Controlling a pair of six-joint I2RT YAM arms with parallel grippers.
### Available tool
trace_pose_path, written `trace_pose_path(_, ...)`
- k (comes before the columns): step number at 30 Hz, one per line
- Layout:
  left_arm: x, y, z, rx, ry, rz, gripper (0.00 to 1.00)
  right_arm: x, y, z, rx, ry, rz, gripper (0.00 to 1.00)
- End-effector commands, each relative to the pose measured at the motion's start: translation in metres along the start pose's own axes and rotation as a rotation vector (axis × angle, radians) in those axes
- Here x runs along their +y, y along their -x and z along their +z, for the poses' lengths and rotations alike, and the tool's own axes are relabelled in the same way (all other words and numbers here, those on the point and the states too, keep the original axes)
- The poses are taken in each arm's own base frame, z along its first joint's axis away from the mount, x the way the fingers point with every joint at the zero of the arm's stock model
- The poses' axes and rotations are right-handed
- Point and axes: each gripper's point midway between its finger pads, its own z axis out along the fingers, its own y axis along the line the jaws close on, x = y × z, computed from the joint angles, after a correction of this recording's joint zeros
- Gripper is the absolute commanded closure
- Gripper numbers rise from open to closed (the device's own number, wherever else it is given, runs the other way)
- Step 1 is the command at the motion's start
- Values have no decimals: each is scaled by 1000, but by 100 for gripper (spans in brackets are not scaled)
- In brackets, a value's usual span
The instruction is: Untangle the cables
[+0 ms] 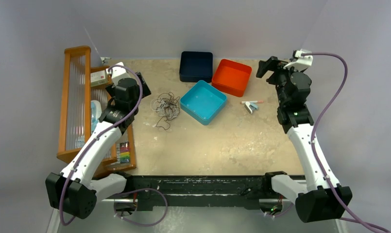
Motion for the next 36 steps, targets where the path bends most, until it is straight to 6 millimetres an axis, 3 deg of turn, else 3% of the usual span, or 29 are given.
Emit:
trace_pose_path(1,-12,39,-10,-100,-66,-66,8,7,38,-5,-93,0,24,1)
trace_pose_path(11,-5,41,-12,-104,-29,-67,7,8,39,-13,-102,21,3,1)
trace_pose_path(18,0,42,-11,-104,-3,-44,6,42,36,-18,-78,224,-68,1)
trace_pose_path(21,-1,41,-11,-98,-6,-39,5,45,34,-13,-47,242,-113,1)
trace_pose_path(26,-6,36,-11,-73,-39,-25,3,56,15,-2,33,290,-128,1)
trace_pose_path(36,-16,7,3,37,-57,4,3,102,-64,18,270,418,-149,1)
